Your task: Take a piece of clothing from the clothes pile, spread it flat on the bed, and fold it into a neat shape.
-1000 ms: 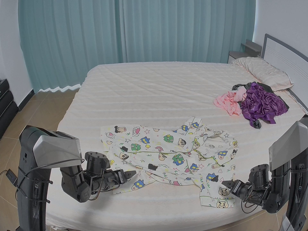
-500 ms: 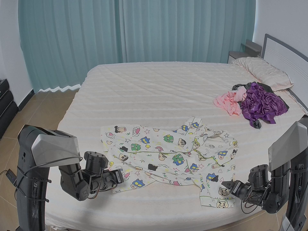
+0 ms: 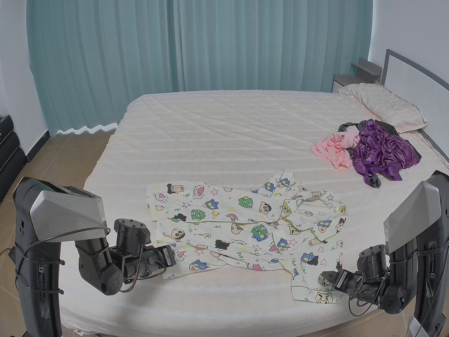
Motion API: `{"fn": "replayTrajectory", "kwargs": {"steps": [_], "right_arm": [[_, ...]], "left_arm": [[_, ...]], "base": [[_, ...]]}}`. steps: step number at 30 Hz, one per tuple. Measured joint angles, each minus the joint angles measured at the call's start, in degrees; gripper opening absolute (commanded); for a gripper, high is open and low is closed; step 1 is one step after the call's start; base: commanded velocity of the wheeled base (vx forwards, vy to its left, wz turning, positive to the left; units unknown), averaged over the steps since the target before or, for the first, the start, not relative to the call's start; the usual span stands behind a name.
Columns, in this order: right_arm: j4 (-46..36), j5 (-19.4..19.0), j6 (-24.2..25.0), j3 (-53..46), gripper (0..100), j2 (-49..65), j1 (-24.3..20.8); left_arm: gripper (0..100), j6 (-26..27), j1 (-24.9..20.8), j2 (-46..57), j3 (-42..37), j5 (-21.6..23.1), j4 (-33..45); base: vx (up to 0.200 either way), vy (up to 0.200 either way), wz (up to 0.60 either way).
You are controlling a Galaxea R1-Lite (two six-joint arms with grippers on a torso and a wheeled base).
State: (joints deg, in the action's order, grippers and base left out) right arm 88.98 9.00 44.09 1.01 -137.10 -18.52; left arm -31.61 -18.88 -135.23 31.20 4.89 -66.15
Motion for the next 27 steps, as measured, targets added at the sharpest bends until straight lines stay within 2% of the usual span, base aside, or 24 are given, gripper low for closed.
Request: {"fn": "replayTrajectory", "kwargs": {"steps": [7, 12, 13, 21, 27], "right_arm": [[0.0, 1.12, -2.85, 0.0, 100, -3.21, -2.62], [0.02, 1.12, -3.1, 0.0, 100, -4.5, -3.89], [0.02, 1.12, -3.15, 0.0, 0, -4.77, -4.08], [-0.02, 1.04, -3.05, 0.0, 0, -4.52, -4.49], [-0.02, -0.11, -3.05, -0.02, 0, -1.9, -2.62]], "left_arm": [[0, -0.02, -0.11, 1.05, -1.38, -0.16, -1.62], [0, -0.02, -0.1, 1.24, -1.62, -0.16, -1.62], [0, 0.0, -0.1, 1.27, -1.65, -0.16, -1.62], [0, 0.13, -0.02, 1.44, -1.88, -0.44, -1.67], [0, 0.17, 0.01, 2.49, -2.18, -2.02, -2.5]], "base": [[0.0, 0.0, 0.0], [0.0, 0.0, 0.0], [0.0, 0.0, 0.0], [0.0, 0.0, 0.0], [0.0, 0.0, 0.0]]}}
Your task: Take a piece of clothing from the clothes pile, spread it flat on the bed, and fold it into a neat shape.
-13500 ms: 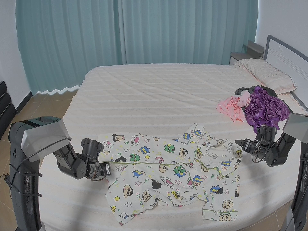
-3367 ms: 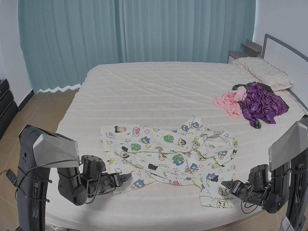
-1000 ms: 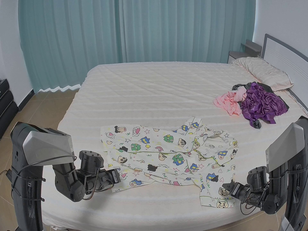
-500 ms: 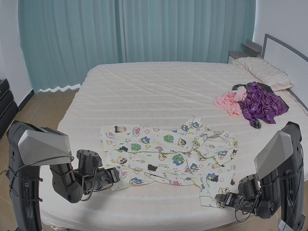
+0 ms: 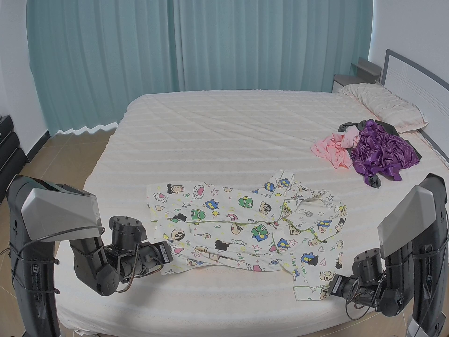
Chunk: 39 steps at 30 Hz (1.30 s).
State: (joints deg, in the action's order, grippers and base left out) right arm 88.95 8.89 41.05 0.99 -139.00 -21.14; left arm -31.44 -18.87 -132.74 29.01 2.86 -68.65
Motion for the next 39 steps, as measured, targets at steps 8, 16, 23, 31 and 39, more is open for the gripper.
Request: {"fn": "replayTrajectory", "kwargs": {"steps": [8, 16, 23, 31, 39], "right_arm": [[0.0, -4.99, 0.37, 0.0, 0, 8.59, 5.95], [-0.02, -5.8, 0.56, 0.0, 0, 15.59, 9.11], [0.0, -5.85, 0.61, 0.0, 0, 20.37, 10.91], [0.0, -5.91, 0.61, 0.02, 0, 24.2, 11.96], [-0.28, -5.89, 0.61, 0.02, 0, 26.1, 11.91]], "left_arm": [[0, 0.0, 0.09, 4.41, -1.23, -0.4, -0.35], [0, 0.22, 0.55, 9.46, -2.67, -0.44, -0.46], [0, 1.17, 1.1, 14.1, -2.84, -0.09, -0.57], [0, 6.86, 2.73, 17.4, -1.78, 0.48, -3.23], [0, 7.61, 2.95, 21.88, -3.55, 3.84, -4.51]], "base": [[0.0, 0.0, 0.0], [0.0, 0.0, 0.0], [0.0, 0.0, 0.0], [0.0, 0.0, 0.0], [0.0, 0.0, 0.0]]}}
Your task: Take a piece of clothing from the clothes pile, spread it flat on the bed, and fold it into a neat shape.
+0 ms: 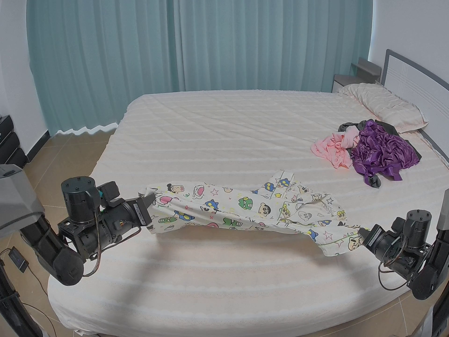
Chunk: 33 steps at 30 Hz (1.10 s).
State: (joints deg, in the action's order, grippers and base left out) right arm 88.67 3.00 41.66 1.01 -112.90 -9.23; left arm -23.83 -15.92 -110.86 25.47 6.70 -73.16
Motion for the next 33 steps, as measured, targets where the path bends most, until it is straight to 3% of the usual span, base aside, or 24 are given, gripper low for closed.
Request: {"fn": "replayTrajectory", "kwargs": {"steps": [5, 12, 20, 27, 33], "right_arm": [[-3.63, -0.21, -0.05, 0.0, 0, 1.4, -0.09], [-16.91, -3.16, -1.48, -0.02, 0, 6.17, -0.44], [-27.04, -3.95, -4.84, -0.02, 0, 9.09, -1.22], [-33.57, -3.95, -6.52, 0.0, 0, 9.68, -2.76], [-39.72, -3.84, -7.61, 0.0, 0, 9.56, -4.39]], "left_arm": [[0, 4.05, 0.22, 2.49, -2.78, 1.96, 0.66], [0, 9.33, 1.05, 4.91, -8.44, 2.66, 5.74], [0, 13.35, 1.29, 4.89, -14.77, 5.06, 11.92], [0, 14.4, 0.46, -0.63, -18.77, 7.58, 12.23], [0, 18.93, 0.02, -7.41, -22.22, 8.09, 11.98]], "base": [[0.0, 0.0, 0.0], [0.0, 0.0, 0.0], [0.0, 0.0, 0.0], [0.0, 0.0, 0.0], [0.0, 0.0, 0.0]]}}
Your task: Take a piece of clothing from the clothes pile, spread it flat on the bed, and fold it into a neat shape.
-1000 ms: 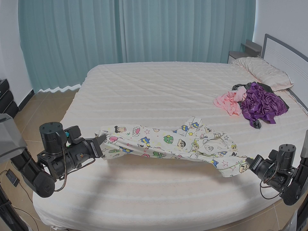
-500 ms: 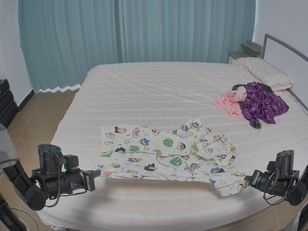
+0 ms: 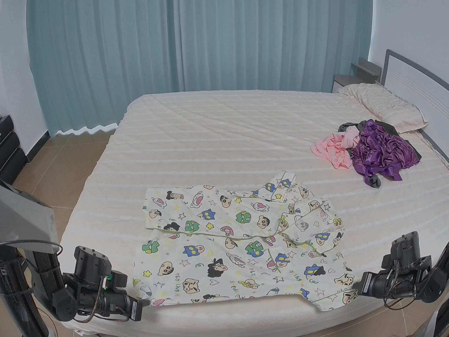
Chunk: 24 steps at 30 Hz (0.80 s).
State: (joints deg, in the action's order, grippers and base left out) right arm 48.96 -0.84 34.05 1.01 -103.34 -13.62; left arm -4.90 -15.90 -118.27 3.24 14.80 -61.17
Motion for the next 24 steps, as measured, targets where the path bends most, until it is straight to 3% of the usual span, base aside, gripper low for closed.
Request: {"fn": "replayTrajectory", "kwargs": {"steps": [6, 14, 24], "right_arm": [[-4.13, 0.35, -0.04, 0.0, 0, -0.24, -3.16], [-5.9, 3.62, 0.07, 0.0, 0, -3.5, -6.39], [-6.21, 4.17, 0.73, 0.0, 0, -8.18, -10.44]], "left_arm": [[0, 3.89, -0.06, -4.38, -1.93, 0.11, 0.24], [0, 4.24, -0.28, -6.86, -2.19, 0.0, 2.74], [0, 5.44, -0.35, -7.11, -2.23, -0.38, 5.23]], "base": [[0.0, 0.0, 0.0], [0.0, 0.0, 0.0], [0.0, 0.0, 0.0]]}}
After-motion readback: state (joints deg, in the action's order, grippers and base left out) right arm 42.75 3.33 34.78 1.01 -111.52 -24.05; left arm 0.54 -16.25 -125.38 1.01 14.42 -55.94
